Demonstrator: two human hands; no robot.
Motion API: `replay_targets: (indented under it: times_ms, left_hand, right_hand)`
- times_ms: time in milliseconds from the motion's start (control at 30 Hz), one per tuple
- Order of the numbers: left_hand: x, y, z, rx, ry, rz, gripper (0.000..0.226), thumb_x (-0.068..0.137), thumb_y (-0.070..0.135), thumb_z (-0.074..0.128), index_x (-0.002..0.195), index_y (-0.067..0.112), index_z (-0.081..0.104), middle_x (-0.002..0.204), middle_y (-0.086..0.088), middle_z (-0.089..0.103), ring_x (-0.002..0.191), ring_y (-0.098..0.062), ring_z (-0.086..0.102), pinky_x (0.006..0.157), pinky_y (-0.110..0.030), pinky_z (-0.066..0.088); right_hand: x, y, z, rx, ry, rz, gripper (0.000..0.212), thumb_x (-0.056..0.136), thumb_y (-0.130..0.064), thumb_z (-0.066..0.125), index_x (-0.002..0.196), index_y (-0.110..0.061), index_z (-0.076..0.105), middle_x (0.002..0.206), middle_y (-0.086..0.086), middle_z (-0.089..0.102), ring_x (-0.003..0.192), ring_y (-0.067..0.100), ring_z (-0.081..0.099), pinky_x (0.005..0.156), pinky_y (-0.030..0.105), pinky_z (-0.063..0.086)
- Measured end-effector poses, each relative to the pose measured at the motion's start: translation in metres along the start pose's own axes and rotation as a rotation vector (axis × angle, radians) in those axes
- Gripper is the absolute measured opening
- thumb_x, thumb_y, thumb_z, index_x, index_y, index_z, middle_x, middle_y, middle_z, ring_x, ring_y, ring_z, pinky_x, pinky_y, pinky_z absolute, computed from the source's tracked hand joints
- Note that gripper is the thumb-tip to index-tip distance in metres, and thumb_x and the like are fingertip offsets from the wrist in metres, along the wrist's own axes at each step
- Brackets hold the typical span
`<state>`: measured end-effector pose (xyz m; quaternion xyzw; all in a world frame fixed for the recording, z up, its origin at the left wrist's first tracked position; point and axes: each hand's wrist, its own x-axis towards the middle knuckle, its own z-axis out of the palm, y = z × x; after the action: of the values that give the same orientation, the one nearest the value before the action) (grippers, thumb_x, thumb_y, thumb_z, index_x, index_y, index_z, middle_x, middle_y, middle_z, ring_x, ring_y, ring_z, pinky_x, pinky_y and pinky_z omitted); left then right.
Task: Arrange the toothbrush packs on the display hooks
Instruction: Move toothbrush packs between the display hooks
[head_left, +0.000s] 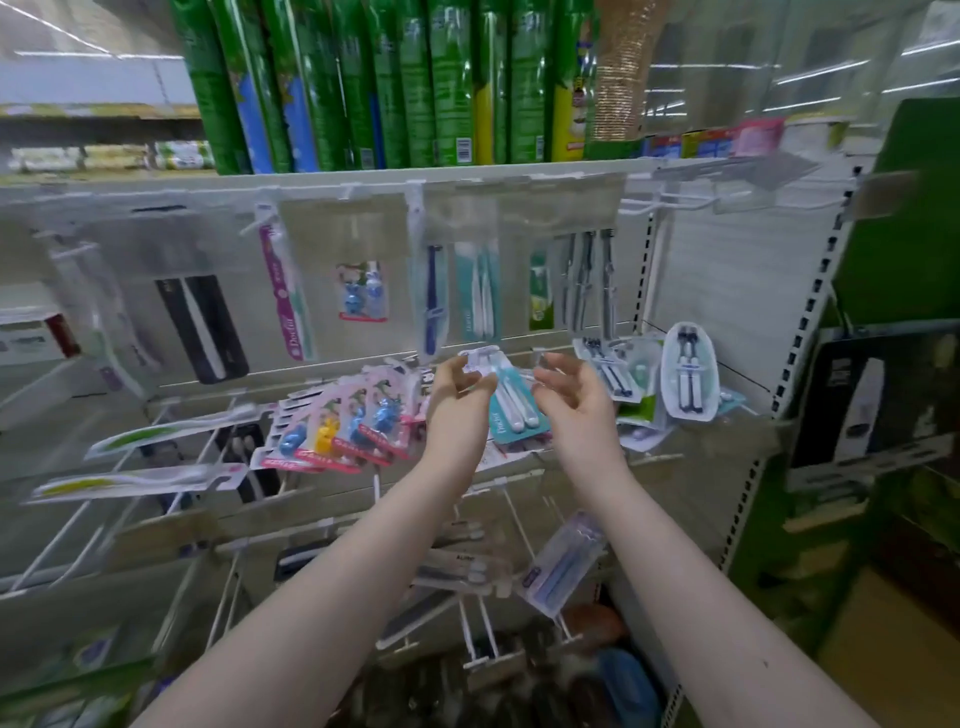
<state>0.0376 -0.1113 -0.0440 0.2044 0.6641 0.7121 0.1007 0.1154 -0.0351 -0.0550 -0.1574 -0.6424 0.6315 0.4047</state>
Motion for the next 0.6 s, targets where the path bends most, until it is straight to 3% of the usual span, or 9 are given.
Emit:
replay_targets:
  times_ms: [167,300,433,533,600]
  left_hand:
    - [0.001,0.000,0.027,0.011,-0.076,0.033,0.037,0.093,0.012,0.054,0.129,0.015,0.046,0.117,-0.005,0.055,0.091,-0.011,0.053,0.063,-0.013,0.041]
    - [0.012,-0.002,0.045,0.011,-0.166,0.024,0.032,0.093,0.016,0.055,0.124,0.017,0.047,0.120,-0.003,0.058,0.092,-0.010,0.054,0.072,-0.021,0.041]
    - [0.022,-0.007,0.070,0.019,-0.244,0.059,0.038,0.092,0.016,0.057,0.128,0.014,0.047,0.113,0.000,0.058,0.089,-0.009,0.056,0.066,-0.014,0.041]
    - [0.021,-0.009,0.090,0.055,-0.297,0.057,0.038,0.092,0.017,0.057,0.129,0.014,0.048,0.119,-0.001,0.056,0.103,-0.014,0.055,0.077,-0.021,0.043]
    - [0.026,-0.009,0.102,0.100,-0.302,0.069,0.042,0.092,0.018,0.057,0.132,0.014,0.047,0.128,-0.003,0.055,0.111,-0.016,0.054,0.087,-0.027,0.045]
  right_hand:
    - [0.010,0.004,-0.026,-0.015,0.089,-0.005,0.027,0.092,-0.003,0.052,0.113,-0.019,0.050,0.109,0.001,0.059,0.090,0.004,0.057,0.065,0.009,0.045]
    - [0.017,0.006,-0.043,-0.137,0.148,-0.065,0.030,0.092,-0.004,0.051,0.115,-0.022,0.048,0.114,0.000,0.057,0.098,0.010,0.055,0.077,0.016,0.045]
    - [0.025,0.012,-0.064,-0.218,0.234,-0.080,0.029,0.092,-0.004,0.051,0.113,-0.025,0.048,0.114,-0.002,0.057,0.101,0.011,0.056,0.082,0.023,0.048]
    - [0.035,0.015,-0.081,-0.229,0.251,-0.053,0.031,0.092,-0.003,0.051,0.112,-0.026,0.048,0.107,-0.010,0.056,0.097,0.002,0.056,0.083,0.034,0.053]
    - [0.043,0.017,-0.091,-0.259,0.255,-0.060,0.030,0.092,-0.003,0.051,0.113,-0.024,0.047,0.107,-0.010,0.054,0.100,0.006,0.055,0.088,0.035,0.051]
